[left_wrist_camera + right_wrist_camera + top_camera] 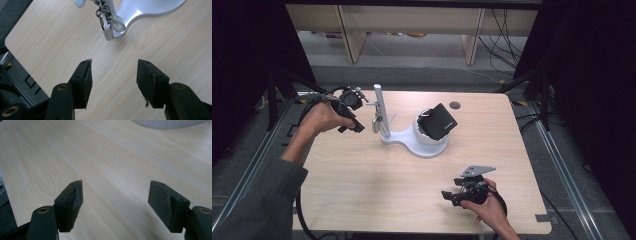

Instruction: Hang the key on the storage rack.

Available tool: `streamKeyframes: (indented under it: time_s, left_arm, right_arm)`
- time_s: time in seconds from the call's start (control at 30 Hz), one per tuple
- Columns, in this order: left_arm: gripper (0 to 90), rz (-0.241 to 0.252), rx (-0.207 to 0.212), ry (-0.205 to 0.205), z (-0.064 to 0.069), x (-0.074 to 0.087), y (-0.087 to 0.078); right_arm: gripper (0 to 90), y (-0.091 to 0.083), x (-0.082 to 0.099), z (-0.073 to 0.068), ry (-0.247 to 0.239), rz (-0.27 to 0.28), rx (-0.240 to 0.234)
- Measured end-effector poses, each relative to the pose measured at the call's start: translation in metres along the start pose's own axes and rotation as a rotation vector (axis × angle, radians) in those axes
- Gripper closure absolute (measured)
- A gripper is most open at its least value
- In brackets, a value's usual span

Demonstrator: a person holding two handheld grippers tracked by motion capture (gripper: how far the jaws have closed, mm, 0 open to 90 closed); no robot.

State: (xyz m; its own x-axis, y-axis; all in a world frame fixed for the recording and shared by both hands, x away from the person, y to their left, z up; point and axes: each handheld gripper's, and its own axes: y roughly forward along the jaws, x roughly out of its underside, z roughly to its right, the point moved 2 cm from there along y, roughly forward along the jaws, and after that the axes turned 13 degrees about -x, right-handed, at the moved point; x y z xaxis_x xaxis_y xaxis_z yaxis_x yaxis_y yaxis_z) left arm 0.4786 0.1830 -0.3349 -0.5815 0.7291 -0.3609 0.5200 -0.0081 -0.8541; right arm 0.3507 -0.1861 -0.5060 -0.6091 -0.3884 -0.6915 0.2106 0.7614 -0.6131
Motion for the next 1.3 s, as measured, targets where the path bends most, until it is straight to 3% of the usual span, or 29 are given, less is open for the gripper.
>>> streamKeyframes:
  time_s: [0.03,0.1,0.13,0.17,0.27,0.37,0.6,0.63,0.67,0.7,0.77,0.8,0.87,0.93,0.97,1.0,1.1,1.3]
  left_arm:
    - [44.2,0.005,0.007,0.007,0.002,0.002,0.0]
    - [43.2,0.002,0.021,0.019,0.006,0.007,0.0]
    - [42.5,0.012,0.019,0.011,0.008,0.009,0.0]
    - [42.4,0.008,0.013,0.033,0.008,0.011,-0.001]
    - [41.5,0.014,0.022,0.041,0.014,0.018,-0.001]
    - [40.2,0.022,0.035,0.033,0.021,0.025,0.0]
    - [36.6,0.055,0.065,0.028,0.043,0.04,0.008]
    - [35.8,0.055,0.065,0.028,0.043,0.04,0.008]
    - [34.8,0.071,0.084,0.03,0.05,0.043,0.008]
    - [34.5,0.083,0.089,0.032,0.054,0.045,0.008]
    - [34.2,0.095,0.078,0.048,0.062,0.048,0.008]
    - [33.6,0.098,0.103,0.036,0.068,0.05,0.009]
    - [32.3,0.104,0.105,0.038,0.071,0.051,0.009]
    - [31.4,0.153,0.131,0.041,0.085,0.058,0.011]
    - [31.0,0.158,0.134,0.044,0.089,0.06,0.012]
    - [30.3,0.158,0.134,0.044,0.089,0.06,0.012]
    - [29.1,0.19,0.16,0.049,0.104,0.068,0.018]
    - [27.8,0.239,0.176,0.046,0.123,0.075,0.024]
  right_arm:
    - [29.2,0.0,0.0,-0.002,0.021,-0.001,0.0]
    - [29.2,0.0,0.0,0.0,-0.005,-0.006,-0.002]
    - [29.2,0.0,0.0,0.0,0.002,-0.009,-0.004]
    - [29.2,0.0,0.0,0.0,0.0,-0.008,-0.001]
    - [29.2,0.0,0.0,0.0,0.002,-0.006,-0.003]
    - [29.2,0.0,0.001,-0.001,0.021,-0.008,-0.001]
    - [29.2,0.0,0.0,0.002,-0.004,0.001,0.005]
    - [29.2,0.0,0.0,0.001,0.012,0.0,0.002]
    - [29.2,0.0,0.0,0.003,-0.007,0.002,0.002]
    - [29.2,0.0,0.0,0.001,0.026,-0.002,-0.002]
    - [29.2,-0.001,-0.001,0.002,0.01,0.002,-0.005]
    - [29.2,-0.002,-0.001,0.003,0.0,0.012,0.005]
    - [29.2,-0.003,-0.001,0.004,0.009,0.009,0.006]
    - [29.2,-0.003,-0.001,0.004,0.02,0.009,0.005]
    - [29.2,-0.003,-0.001,0.004,0.009,0.011,0.007]
    - [29.2,-0.003,-0.001,0.002,0.028,0.009,0.004]
    - [29.2,-0.003,-0.001,0.004,0.001,0.013,0.008]
    - [29.2,-0.003,-0.002,0.004,-0.006,0.013,0.009]
